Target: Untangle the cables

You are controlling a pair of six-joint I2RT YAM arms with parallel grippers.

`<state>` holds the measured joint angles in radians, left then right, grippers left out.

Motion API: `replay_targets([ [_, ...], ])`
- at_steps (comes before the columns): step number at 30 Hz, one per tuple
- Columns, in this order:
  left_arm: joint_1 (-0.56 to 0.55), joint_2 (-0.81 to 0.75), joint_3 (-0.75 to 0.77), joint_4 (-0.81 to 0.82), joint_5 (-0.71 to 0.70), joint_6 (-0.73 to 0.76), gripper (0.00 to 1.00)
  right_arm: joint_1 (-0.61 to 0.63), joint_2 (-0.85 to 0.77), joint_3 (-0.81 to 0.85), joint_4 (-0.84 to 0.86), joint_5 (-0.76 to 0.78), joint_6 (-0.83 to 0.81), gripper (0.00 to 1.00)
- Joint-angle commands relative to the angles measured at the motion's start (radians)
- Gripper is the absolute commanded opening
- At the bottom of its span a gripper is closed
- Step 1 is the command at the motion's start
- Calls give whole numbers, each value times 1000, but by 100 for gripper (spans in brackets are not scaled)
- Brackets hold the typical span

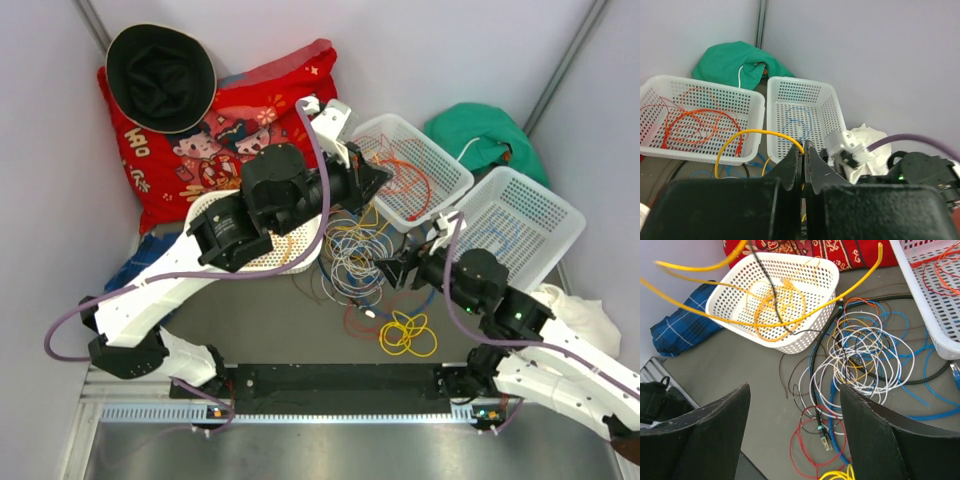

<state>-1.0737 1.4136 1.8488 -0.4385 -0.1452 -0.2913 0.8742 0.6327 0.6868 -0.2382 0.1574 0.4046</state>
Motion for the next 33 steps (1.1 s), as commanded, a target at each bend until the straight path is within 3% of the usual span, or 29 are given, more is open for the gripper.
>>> replay_targets([
  [1, 3, -1, 55, 24, 41, 3, 0, -3, 62, -62, 258, -6, -59, 72],
  [12, 3, 19, 144, 0, 72, -14, 0, -4, 280, -202, 434, 146, -81, 72],
  [19, 3, 19, 142, 1, 81, -20, 0, -29, 436, -182, 554, 153, -61, 70],
  [22, 1, 15, 142, -6, 76, -19, 0, -56, 505, -167, 580, 128, -30, 54],
  [25, 3, 8, 142, -22, 62, -9, 0, -72, 510, -176, 567, 126, 0, 13],
  [27, 3, -1, 139, -28, 32, 9, 0, -73, 478, -194, 545, 129, 17, 0],
  [33, 3, -5, 164, -5, -94, 98, 0, -73, 366, -296, 418, 133, 148, 0],
])
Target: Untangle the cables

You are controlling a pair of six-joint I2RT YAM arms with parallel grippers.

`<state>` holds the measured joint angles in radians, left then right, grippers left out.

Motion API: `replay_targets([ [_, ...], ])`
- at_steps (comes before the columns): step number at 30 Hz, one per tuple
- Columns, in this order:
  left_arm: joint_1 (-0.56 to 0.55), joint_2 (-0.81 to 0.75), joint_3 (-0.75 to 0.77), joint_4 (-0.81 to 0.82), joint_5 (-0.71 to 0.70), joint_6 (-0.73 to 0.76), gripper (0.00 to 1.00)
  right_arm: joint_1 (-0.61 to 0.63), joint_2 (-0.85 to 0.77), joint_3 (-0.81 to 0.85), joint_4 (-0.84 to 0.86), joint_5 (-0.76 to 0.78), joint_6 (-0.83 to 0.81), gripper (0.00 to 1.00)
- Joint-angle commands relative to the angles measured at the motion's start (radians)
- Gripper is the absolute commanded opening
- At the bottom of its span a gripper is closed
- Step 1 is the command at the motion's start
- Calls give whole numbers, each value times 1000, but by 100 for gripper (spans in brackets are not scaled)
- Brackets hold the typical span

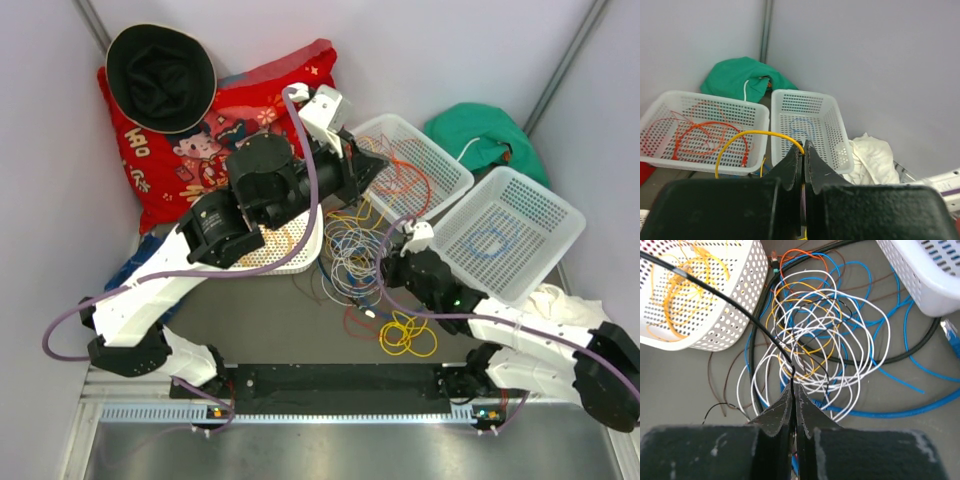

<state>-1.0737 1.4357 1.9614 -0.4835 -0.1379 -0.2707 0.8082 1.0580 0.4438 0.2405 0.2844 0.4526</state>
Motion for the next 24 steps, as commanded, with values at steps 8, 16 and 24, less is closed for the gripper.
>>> replay_targets([
  [8, 4, -20, 119, 120, -199, 203, 0, -6, -148, -198, -135, 19, 221, 0],
  [16, 8, -20, 126, 111, -284, 263, 0, -6, -167, -205, -165, -5, 230, 33],
  [24, 75, 49, 100, -53, -407, 196, 0, -4, -164, 146, -518, 5, 157, 74],
])
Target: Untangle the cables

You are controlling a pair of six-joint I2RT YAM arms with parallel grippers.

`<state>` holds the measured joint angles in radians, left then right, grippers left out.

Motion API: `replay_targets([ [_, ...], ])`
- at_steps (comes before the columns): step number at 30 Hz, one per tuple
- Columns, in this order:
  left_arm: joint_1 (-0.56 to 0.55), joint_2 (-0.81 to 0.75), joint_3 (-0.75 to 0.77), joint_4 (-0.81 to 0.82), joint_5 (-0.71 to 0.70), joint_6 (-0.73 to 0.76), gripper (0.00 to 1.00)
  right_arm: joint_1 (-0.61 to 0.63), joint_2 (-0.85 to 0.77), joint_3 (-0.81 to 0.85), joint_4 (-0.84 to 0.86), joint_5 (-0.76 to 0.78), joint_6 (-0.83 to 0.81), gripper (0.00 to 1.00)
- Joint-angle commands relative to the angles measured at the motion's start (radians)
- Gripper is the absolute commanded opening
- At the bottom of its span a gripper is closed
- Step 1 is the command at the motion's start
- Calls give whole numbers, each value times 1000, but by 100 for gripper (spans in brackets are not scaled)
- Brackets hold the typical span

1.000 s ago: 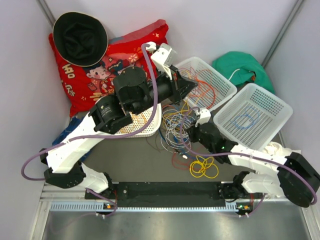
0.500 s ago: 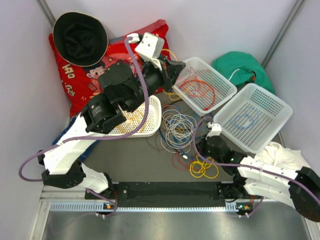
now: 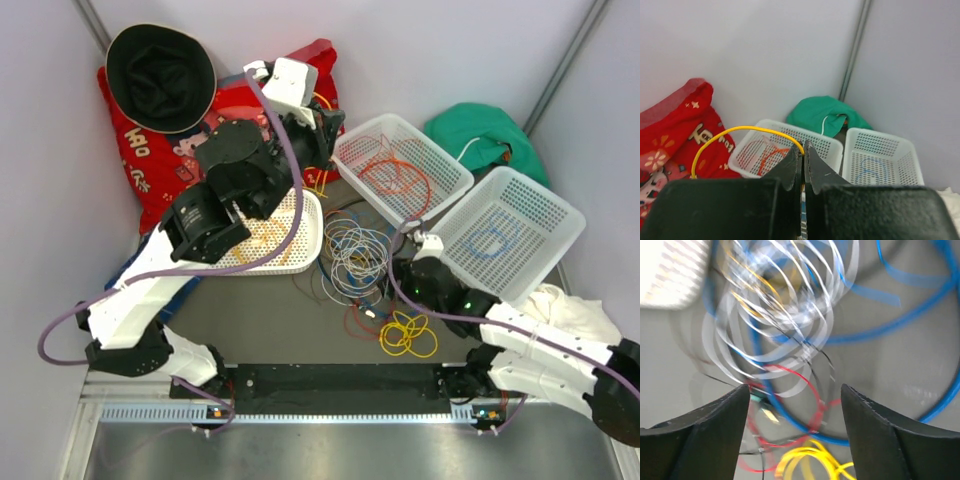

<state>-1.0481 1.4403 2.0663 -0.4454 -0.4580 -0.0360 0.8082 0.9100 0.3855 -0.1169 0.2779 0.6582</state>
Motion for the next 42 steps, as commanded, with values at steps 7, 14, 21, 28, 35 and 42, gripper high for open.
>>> replay_targets([
  [7, 423, 34, -211, -237, 97, -399, 0, -6, -63, 440, -400, 32, -92, 74],
  [14, 585, 8, -396, -207, 133, -481, 0, -4, -135, 447, -455, 23, -95, 73],
  [21, 649, 14, -549, -168, 151, -508, 0, -4, -154, 428, -475, 24, -103, 73],
  [28, 660, -24, -650, -180, 144, -522, 57, -4, -166, 420, -474, 15, -120, 73],
  [35, 662, -99, -641, -171, 91, -528, 99, -4, -164, 455, -472, 27, -155, 72],
  [42, 584, -104, -635, -219, 133, -551, 99, -3, -119, 568, -552, 119, -246, 70],
])
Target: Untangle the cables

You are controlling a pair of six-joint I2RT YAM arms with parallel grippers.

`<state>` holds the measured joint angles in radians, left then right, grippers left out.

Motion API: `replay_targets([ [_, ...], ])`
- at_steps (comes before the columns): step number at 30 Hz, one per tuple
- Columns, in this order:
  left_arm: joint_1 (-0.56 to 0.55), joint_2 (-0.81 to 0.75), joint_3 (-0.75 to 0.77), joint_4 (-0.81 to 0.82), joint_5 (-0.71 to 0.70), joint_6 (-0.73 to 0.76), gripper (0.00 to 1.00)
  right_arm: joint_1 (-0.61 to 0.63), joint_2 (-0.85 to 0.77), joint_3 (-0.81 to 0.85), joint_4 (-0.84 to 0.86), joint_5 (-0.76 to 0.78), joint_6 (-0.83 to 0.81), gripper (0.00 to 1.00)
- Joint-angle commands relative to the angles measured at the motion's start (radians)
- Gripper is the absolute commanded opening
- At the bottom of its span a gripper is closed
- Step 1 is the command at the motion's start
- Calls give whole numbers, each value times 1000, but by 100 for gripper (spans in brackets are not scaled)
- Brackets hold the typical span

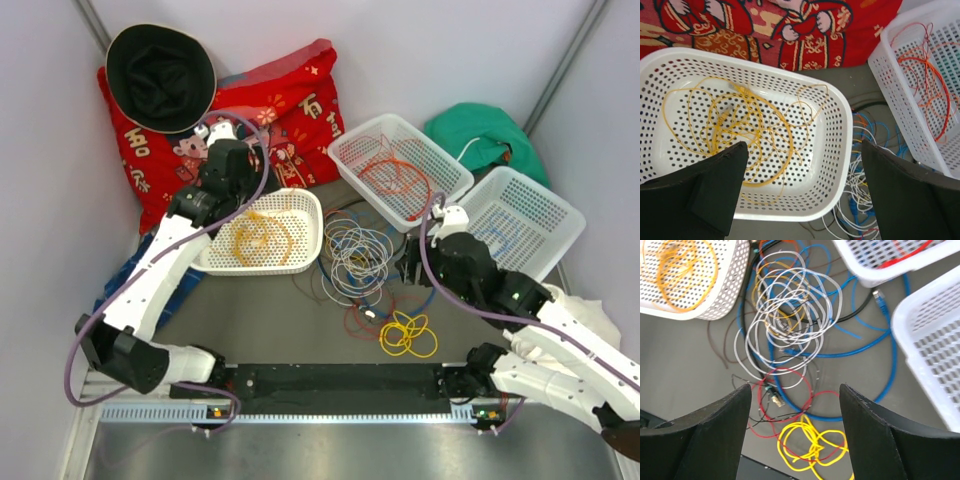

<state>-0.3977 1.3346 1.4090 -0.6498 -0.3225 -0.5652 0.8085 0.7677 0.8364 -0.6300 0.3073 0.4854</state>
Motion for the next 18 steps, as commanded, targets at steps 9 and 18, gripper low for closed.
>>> replay_targets([
  [9, -343, 41, -119, -4, -120, -137, 99, -3, 82, 199, -60, 150, -123, 71],
  [18, -349, 22, -237, 19, 8, -137, 99, -2, 102, 184, -40, 125, -123, 72],
])
